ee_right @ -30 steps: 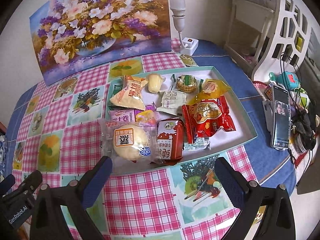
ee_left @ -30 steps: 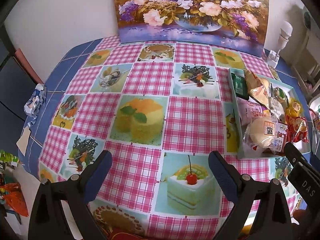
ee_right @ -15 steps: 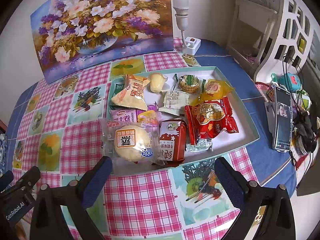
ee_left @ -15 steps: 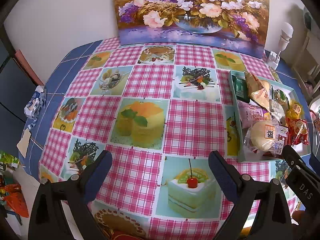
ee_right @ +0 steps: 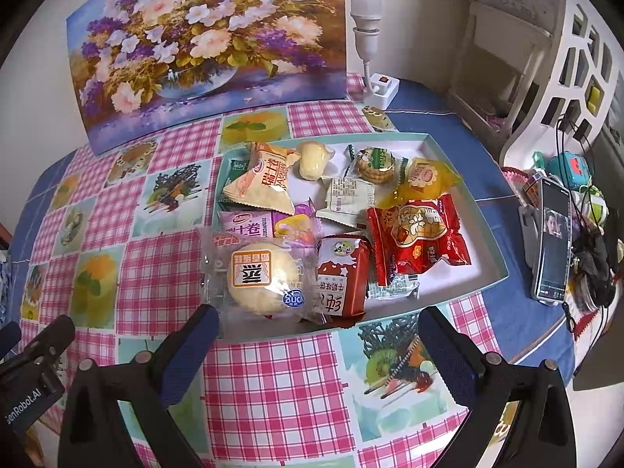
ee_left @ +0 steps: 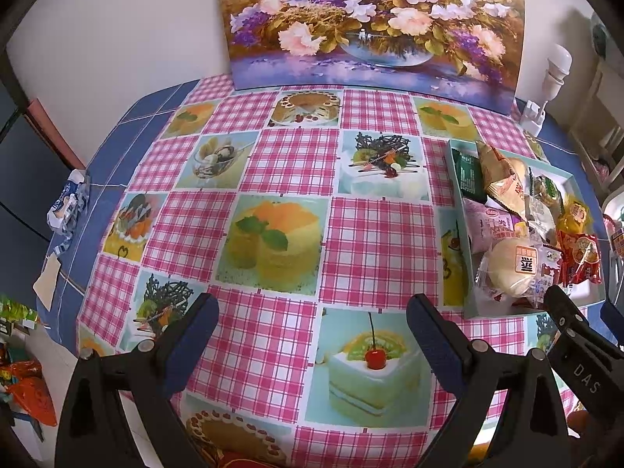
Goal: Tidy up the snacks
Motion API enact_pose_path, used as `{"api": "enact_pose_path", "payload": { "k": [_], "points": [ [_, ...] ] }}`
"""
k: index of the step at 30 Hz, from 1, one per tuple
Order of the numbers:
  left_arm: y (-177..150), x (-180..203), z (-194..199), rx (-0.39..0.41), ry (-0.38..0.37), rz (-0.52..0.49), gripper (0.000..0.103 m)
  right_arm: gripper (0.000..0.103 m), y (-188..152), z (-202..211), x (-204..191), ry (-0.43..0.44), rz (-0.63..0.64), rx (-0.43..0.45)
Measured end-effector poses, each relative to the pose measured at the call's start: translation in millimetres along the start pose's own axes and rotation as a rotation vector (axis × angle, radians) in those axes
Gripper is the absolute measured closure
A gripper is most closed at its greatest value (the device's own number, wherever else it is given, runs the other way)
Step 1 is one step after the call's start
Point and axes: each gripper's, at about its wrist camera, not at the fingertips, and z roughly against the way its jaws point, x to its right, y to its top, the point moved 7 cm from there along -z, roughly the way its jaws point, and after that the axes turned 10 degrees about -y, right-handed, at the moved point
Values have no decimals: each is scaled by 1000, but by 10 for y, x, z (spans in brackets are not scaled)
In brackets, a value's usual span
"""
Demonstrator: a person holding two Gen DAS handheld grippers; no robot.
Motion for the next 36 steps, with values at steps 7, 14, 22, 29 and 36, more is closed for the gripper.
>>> {"api": "enact_pose_path", "payload": {
  "k": [7,14,22,29,36],
  "points": [
    [13,-10,6,1,-2,0,6,0,0,0,-26,-1,13,0],
    [14,-6,4,2,-2,1,6,0,0,1,-33,-1,11,-1],
    [14,0,-4,0,-3,6,6,0,-2,0,-41,-3,10,-2],
    [8,0,-16,-6,-14,12,6,0,-3,0,-43,-4,10,-2],
    [5,-16,-10,-4,-8,12,6,0,-3,0,-44,-4,9,-2]
  ]
}}
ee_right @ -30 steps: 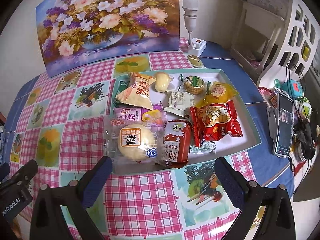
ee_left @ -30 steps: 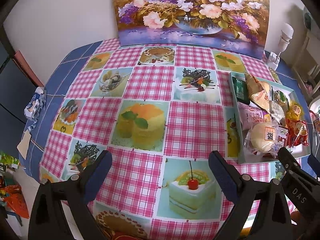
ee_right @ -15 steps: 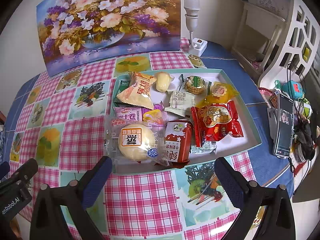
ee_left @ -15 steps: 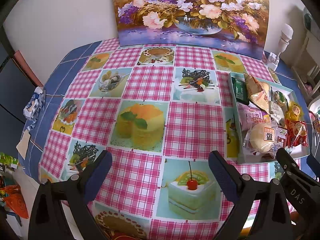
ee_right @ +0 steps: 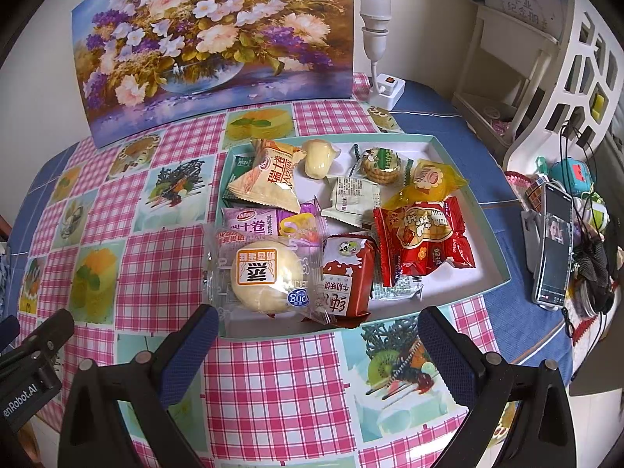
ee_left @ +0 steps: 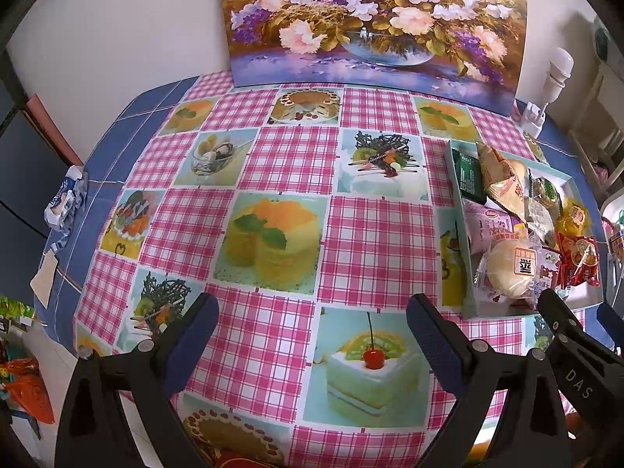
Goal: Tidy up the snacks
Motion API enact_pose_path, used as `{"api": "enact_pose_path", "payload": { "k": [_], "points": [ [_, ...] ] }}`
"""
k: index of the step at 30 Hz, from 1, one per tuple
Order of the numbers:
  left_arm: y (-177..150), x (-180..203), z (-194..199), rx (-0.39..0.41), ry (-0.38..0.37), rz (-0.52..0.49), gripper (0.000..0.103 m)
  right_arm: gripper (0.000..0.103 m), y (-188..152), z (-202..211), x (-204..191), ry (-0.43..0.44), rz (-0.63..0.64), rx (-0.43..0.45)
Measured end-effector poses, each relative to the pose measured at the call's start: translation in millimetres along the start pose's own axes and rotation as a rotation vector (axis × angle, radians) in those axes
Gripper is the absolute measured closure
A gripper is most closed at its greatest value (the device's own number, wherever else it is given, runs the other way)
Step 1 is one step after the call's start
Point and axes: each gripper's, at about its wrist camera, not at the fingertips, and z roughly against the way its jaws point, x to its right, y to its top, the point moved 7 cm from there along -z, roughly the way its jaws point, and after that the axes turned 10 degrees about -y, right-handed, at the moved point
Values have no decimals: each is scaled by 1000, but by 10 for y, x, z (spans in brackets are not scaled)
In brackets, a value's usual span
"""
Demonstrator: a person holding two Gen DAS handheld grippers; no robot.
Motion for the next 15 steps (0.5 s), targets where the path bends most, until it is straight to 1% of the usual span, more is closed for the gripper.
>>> {"api": "enact_pose_path", "payload": {
  "k": [15],
  "points": [
    [2,7,32,13,-3,-8,6,0,-5,-3,-15,0,0,-1]
  ]
}}
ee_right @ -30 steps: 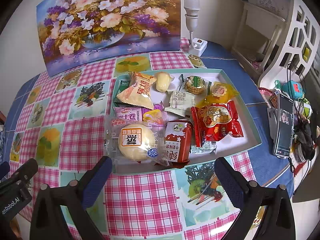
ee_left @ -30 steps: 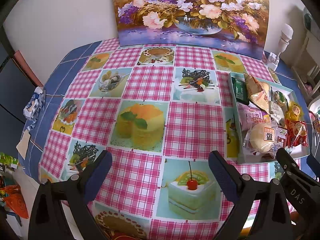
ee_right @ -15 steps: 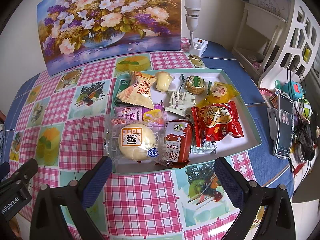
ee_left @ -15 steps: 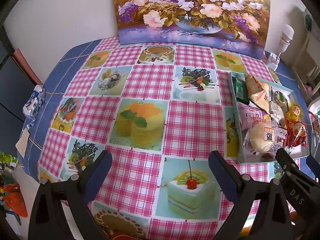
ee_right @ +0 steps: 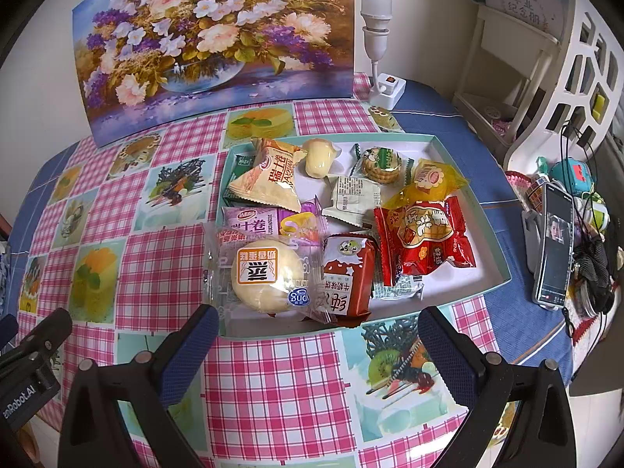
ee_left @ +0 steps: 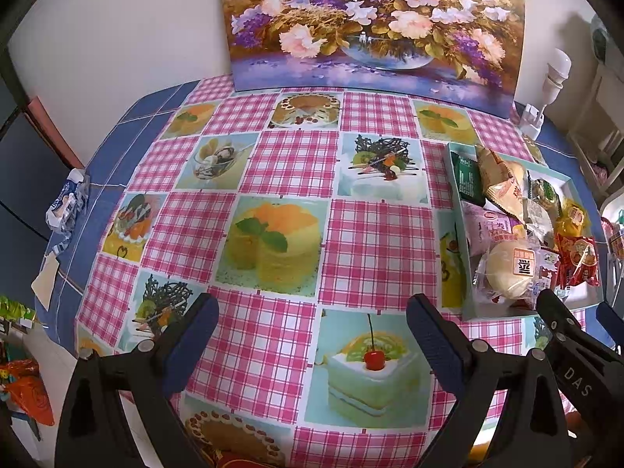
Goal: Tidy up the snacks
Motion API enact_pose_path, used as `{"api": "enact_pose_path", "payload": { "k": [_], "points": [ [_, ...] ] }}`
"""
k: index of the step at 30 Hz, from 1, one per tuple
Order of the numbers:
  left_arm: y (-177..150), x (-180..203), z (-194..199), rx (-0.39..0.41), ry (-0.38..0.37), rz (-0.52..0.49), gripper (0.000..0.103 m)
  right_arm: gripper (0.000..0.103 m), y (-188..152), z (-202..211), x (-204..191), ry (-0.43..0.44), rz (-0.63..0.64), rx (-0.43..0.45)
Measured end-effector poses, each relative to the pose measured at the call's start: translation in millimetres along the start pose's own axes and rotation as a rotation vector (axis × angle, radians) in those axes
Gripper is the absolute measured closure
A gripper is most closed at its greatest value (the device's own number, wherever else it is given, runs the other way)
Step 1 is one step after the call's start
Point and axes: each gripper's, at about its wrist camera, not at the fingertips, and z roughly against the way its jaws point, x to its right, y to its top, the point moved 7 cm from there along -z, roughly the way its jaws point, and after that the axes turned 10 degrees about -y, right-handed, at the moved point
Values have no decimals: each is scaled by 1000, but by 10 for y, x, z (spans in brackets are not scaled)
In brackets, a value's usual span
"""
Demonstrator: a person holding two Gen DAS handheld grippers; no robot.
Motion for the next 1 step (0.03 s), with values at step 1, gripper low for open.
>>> {"api": "enact_pose_path", "payload": {
  "k": [1],
  "points": [
    [2,4,-2,-1,-2,-2,6,0,1,0,0,0,0,0]
  ]
}}
